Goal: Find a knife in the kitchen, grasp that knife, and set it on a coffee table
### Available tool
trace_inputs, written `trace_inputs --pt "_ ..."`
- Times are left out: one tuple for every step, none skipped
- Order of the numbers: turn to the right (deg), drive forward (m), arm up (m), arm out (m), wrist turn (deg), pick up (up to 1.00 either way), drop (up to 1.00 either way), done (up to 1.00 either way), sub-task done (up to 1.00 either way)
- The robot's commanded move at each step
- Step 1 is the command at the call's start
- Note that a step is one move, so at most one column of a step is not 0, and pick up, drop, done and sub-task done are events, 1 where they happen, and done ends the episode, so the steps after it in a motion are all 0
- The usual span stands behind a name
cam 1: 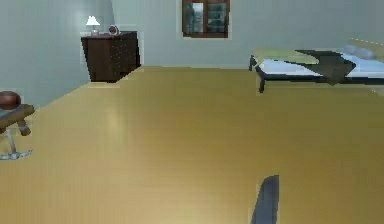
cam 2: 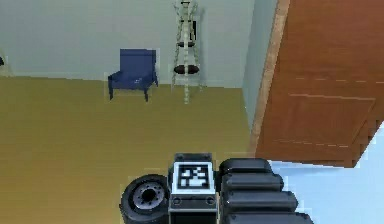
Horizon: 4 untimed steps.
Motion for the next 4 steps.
trace_inputs --pt "0.0 0.10 0.00 0.00 0.0 0.00 0.00 0.00 0.00" --pt "-30.0 0.00 0.00 0.00 0.0 0.00 0.00 0.00 0.00" --pt "0.0 1.00 0.00 0.00 0.0 0.00 0.00 0.00 0.00" --pt "-3.0 0.00 0.00 0.00 0.0 0.00 0.00 0.00 0.00"
